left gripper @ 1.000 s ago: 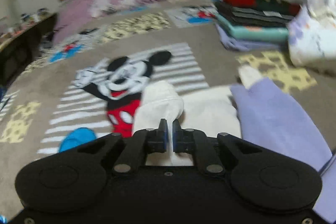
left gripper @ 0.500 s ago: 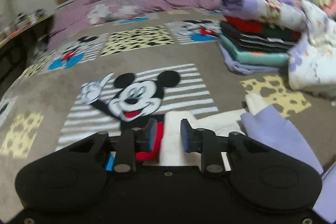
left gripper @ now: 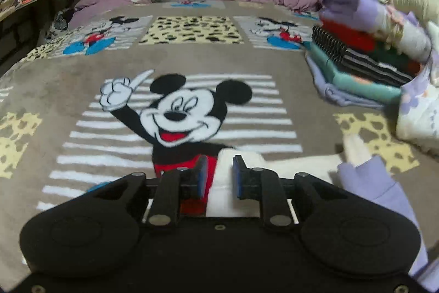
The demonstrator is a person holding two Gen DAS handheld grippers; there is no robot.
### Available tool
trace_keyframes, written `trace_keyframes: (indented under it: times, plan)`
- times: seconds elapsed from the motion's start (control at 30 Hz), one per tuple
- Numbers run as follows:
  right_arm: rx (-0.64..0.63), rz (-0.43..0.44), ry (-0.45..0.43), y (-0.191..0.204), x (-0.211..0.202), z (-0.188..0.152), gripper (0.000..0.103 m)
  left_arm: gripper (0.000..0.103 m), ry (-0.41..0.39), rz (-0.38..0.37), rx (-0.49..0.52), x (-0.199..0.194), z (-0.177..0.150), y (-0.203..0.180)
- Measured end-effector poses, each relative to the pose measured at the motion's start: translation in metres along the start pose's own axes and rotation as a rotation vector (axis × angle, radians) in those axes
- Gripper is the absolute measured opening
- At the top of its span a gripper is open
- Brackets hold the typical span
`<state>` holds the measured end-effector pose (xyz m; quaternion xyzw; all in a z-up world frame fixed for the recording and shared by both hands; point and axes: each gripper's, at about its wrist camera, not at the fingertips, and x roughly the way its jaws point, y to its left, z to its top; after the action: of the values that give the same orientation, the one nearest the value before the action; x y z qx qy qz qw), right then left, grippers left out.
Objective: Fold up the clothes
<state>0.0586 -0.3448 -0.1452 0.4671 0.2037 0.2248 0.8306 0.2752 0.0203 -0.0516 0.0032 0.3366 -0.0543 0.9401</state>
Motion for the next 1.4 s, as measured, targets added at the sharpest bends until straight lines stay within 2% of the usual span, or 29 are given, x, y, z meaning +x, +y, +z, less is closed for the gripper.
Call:
trace_keyframes:
  times: [0.13, 0.23, 0.3, 0.33, 0.37, 0.4, 0.53, 0.63, 0.77, 0.83, 0.93, 1.07, 1.23, 1.33, 1.4]
  plan:
    - [-0.007, 0.005, 0.008, 0.001, 0.003, -0.001, 0.014, 0.018, -0.007, -0.034, 0.112, 0.000, 0.001, -0.019]
    - [-0.006, 0.010, 0.004, 0.001, 0.002, -0.001, 0.014, 0.018, 0.011, -0.025, 0.081, 0.000, -0.004, -0.014]
    - [-0.005, 0.010, 0.002, 0.001, 0.001, -0.001, 0.014, 0.022, 0.022, -0.020, 0.060, 0.000, -0.008, -0.010]
    - [-0.006, 0.007, 0.001, 0.000, 0.001, 0.000, 0.014, 0.028, 0.028, -0.017, 0.050, 0.000, -0.010, -0.008]
    - [-0.006, 0.003, 0.000, 0.000, 0.000, 0.000, 0.014, 0.044, 0.028, -0.015, 0.038, -0.003, -0.012, -0.006]
    - [-0.005, -0.001, -0.002, -0.001, 0.000, 0.000, 0.014, 0.049, -0.006, -0.020, 0.022, -0.019, -0.016, 0.001]
    - [-0.019, -0.018, -0.002, -0.001, 0.001, -0.001, 0.014, 0.048, -0.087, -0.020, -0.036, -0.081, -0.048, 0.027]
    - [-0.036, -0.038, -0.002, 0.000, 0.002, -0.003, 0.014, 0.048, -0.116, -0.051, -0.038, -0.122, -0.084, 0.034]
    - [-0.057, -0.062, -0.005, 0.001, 0.002, -0.005, 0.014, 0.048, -0.163, -0.087, 0.017, -0.165, -0.134, 0.033]
    - [-0.065, -0.077, -0.002, 0.002, 0.003, -0.005, 0.014, 0.048, -0.172, -0.101, 0.049, -0.172, -0.153, 0.033]
    - [-0.072, -0.108, 0.005, 0.004, 0.004, -0.007, 0.014, 0.048, -0.161, -0.106, 0.028, -0.177, -0.166, 0.042]
    - [-0.097, -0.150, -0.001, 0.013, 0.003, -0.006, 0.014, 0.036, -0.198, -0.195, -0.045, -0.188, -0.174, 0.055]
    - [-0.112, -0.183, -0.007, 0.029, 0.000, -0.004, 0.014, 0.034, -0.249, -0.301, -0.016, -0.201, -0.178, 0.050]
    - [-0.141, -0.211, 0.002, 0.038, 0.001, -0.002, 0.014, 0.033, -0.252, -0.361, -0.007, -0.202, -0.177, 0.046]
    - [-0.151, -0.218, 0.011, 0.043, 0.003, 0.000, 0.014, 0.033, -0.239, -0.397, 0.047, -0.203, -0.179, 0.036]
